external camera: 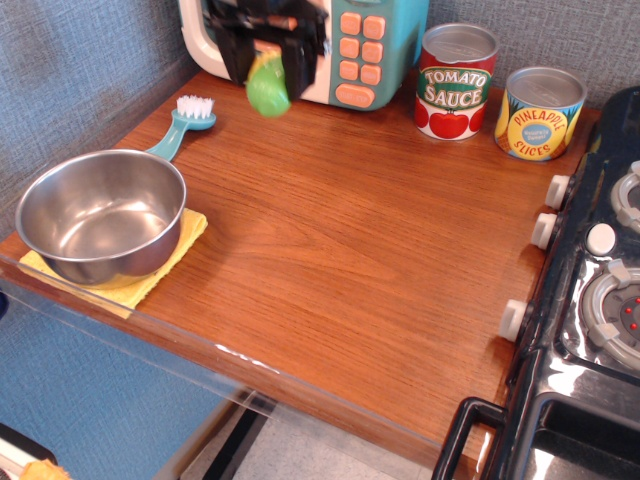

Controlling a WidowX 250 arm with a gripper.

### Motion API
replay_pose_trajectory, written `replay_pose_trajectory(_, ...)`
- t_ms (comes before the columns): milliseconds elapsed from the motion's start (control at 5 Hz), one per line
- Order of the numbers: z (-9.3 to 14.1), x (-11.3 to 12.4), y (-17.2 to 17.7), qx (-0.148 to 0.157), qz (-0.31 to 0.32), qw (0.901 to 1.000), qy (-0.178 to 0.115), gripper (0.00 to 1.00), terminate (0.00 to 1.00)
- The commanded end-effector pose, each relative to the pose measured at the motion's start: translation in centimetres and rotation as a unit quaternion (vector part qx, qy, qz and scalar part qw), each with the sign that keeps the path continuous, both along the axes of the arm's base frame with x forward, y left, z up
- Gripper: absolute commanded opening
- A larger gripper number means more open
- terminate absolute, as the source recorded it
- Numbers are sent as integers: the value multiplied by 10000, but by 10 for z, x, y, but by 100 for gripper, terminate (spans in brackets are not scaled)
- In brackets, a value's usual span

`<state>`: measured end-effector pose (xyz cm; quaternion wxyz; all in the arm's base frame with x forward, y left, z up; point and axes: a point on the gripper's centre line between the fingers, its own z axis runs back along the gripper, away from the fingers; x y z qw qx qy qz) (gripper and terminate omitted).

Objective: Move the green vegetable to the front of the oven.

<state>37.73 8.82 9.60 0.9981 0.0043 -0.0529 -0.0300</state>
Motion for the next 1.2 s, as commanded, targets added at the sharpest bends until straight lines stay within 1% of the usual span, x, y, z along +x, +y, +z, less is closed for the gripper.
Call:
replay_pose_trajectory(0, -22, 13, 25, 197, -328, 9992, -81, 0, 0)
replay_pose_trajectory(200, -36, 16, 32, 88, -290, 9995, 27, 0, 0)
replay_pose_trajectory(400, -44, 15, 34, -8, -344, 9993, 109, 0, 0)
replay_pose_trajectory(600, -39, 12, 33, -64, -411, 9991, 110, 100, 0)
replay_pose_trajectory(800, -19, 9, 29, -164, -397, 9990, -94, 100, 0)
replay_pose_trajectory(1000, 13, 1, 25, -287, -308, 9978, -511, 100, 0)
